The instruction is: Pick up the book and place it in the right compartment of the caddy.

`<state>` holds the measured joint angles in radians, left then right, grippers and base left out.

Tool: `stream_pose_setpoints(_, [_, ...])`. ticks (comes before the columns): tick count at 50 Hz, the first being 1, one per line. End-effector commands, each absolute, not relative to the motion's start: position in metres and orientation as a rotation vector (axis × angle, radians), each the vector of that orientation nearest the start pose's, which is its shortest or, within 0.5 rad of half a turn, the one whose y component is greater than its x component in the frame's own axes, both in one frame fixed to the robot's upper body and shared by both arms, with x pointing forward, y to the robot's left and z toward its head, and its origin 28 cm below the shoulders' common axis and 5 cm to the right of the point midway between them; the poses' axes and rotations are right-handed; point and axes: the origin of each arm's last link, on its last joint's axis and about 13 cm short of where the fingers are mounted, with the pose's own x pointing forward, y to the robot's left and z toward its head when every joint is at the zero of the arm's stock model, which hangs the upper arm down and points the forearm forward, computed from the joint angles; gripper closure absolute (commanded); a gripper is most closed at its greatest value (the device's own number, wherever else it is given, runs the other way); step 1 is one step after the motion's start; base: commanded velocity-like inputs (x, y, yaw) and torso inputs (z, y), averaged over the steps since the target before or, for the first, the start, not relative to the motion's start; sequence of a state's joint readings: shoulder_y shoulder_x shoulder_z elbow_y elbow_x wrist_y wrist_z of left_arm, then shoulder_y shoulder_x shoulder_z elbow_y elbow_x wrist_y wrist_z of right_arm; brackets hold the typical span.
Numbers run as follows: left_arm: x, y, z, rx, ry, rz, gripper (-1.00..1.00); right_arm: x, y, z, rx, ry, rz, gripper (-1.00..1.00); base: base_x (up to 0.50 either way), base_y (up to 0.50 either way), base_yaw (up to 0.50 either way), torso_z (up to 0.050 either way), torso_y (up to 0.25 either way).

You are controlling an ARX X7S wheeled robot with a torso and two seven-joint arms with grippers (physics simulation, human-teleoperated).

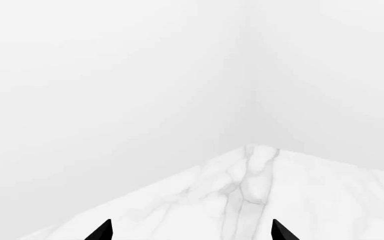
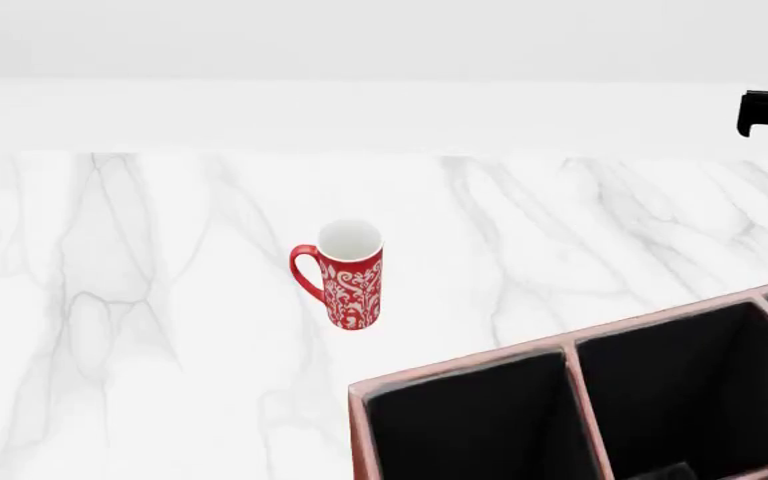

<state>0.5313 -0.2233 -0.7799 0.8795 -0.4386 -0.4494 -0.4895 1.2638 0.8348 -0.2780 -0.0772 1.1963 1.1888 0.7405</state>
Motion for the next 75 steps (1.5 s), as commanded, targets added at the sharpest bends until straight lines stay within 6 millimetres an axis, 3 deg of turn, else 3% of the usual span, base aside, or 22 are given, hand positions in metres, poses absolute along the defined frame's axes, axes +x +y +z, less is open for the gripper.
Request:
stream_pose_setpoints(1, [0.067, 0.335, 0.135, 0.156, -0.112, 0.877, -1.0, 0.278, -0.235, 0.331, -0.076, 0.09, -0.413, 1.0, 0.0, 0.0, 0.0, 0.0, 0.0])
stream_pose_setpoints(23, [0.068, 0.334, 0.133, 0.155, -0.106, 0.875, -1.0, 0.272, -0.242, 0.345, -0.01, 0.217, -0.498, 1.0, 0.0, 0.0, 0.0, 0.0, 0.001])
stream_pose_setpoints(35, [0.067, 0.335, 0.132, 0.155, -0.103, 0.88, -1.0, 0.243, -0.244, 0.346, -0.028, 0.234, -0.482, 1.0, 0.0, 0.0, 0.0, 0.001, 0.002])
stream_pose_setpoints(44, [0.065, 0.335, 0.132, 0.155, -0.104, 0.882, -1.0, 0.218, -0.253, 0.332, -0.025, 0.268, -0.5, 1.0, 0.0, 0.0, 0.0, 0.0, 0.001])
stream_pose_setpoints(68, [0.066, 0.334, 0.134, 0.157, -0.106, 0.882, -1.0, 0.226, -0.27, 0.325, -0.008, 0.288, -0.6, 1.0, 0.0, 0.0, 0.0, 0.0, 0.002])
stream_pose_setpoints(75, [0.065, 0.335, 0.133, 0.156, -0.105, 0.883, -1.0, 0.233, -0.27, 0.313, -0.014, 0.304, -0.598, 1.0, 0.0, 0.0, 0.0, 0.0, 0.001])
